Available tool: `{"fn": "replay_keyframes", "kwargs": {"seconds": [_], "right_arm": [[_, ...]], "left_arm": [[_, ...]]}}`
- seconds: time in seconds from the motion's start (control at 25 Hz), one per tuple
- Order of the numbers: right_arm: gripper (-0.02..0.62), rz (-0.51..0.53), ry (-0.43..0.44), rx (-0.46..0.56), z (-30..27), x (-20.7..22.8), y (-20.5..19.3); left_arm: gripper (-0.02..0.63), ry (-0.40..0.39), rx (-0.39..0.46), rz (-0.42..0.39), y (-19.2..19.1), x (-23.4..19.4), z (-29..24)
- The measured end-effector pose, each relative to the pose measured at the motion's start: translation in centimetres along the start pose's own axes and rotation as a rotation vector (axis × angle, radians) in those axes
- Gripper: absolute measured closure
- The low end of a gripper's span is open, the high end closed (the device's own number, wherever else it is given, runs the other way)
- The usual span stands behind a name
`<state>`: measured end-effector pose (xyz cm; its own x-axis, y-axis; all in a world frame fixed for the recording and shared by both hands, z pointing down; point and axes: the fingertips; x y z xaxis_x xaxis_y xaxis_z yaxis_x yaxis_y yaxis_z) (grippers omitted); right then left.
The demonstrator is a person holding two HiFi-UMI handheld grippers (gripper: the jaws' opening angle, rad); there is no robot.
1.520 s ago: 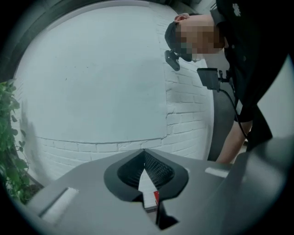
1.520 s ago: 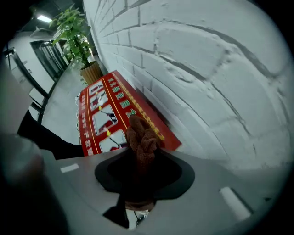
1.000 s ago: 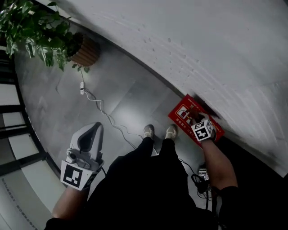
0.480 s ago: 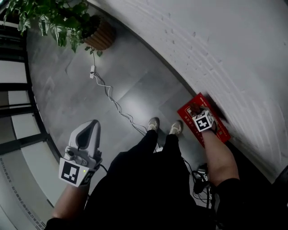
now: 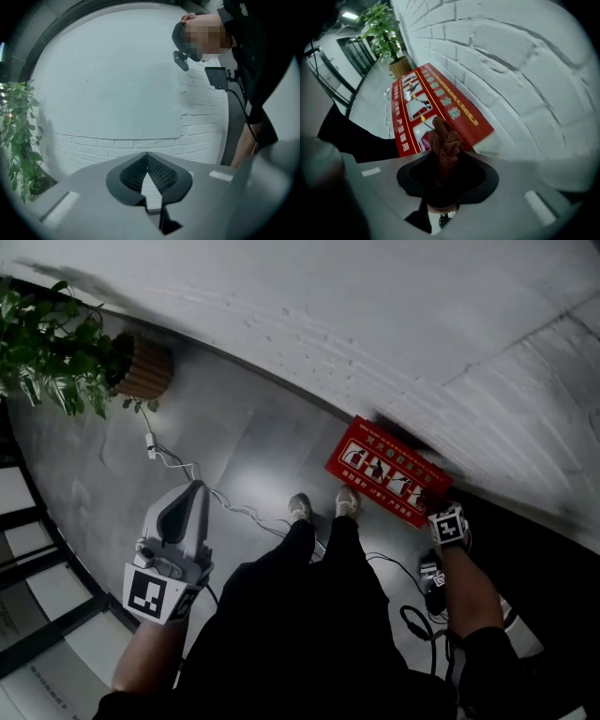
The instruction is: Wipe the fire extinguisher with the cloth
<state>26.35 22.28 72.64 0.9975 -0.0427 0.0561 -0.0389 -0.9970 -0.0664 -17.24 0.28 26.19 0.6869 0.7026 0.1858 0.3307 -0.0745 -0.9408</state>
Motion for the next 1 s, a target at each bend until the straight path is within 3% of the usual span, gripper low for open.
{"fn": "replay_keyframes", "kwargs": {"seconds": [0.08,0.16,0.28,0.4,0.52,0.64,0.72,0.8,1.0], "right_arm": [[0.477,-0.125,-0.049,-0.077,0.5,1.8,-4.1],[0.479,-0.126,-0.082,0.006,1.6,1.6,-4.7],[0.48,0.106,-0.024,0.264,2.6,-3.6,1.6],[0.48,0.292,0.106,0.387,2.4,-12.1,10.1],[0.48,0.396,0.23,0.471,1.1,-19.8,18.4],[0.479,0.474,0.294,0.4,-1.2,-25.4,24.2],[0.477,0.488,0.276,0.265,-3.9,-26.2,24.9],[0.477,0.453,0.256,0.192,-5.4,-25.2,24.5],[0.479,0.5,0.287,0.221,-3.9,-23.2,20.5]], "left_arm": [[0.606,-0.012,0.005,0.005,0.0,0.1,-0.3],[0.606,-0.01,0.009,-0.003,-0.1,-0.2,0.1],[0.607,0.044,-0.012,-0.005,-1.2,-1.4,1.9],[0.606,0.149,-0.043,0.013,-2.2,-3.5,4.5],[0.606,0.23,-0.071,-0.013,-2.4,-5.1,7.5],[0.606,0.327,-0.133,-0.027,-2.8,-5.6,11.9],[0.606,0.401,-0.154,-0.008,-2.5,-5.8,14.9],[0.606,0.445,-0.157,-0.007,-2.2,-5.8,16.7],[0.606,0.402,-0.156,-0.005,-2.3,-4.7,16.0]]}}
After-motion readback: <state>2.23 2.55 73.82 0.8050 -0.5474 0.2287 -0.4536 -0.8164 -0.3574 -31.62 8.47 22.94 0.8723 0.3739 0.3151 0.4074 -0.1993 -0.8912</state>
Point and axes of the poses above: the fingertips, and each gripper's own axes: z backward along the fingers, x to its right, y out of its top, and after that the axes turned 11 degrees about -z, right-handed
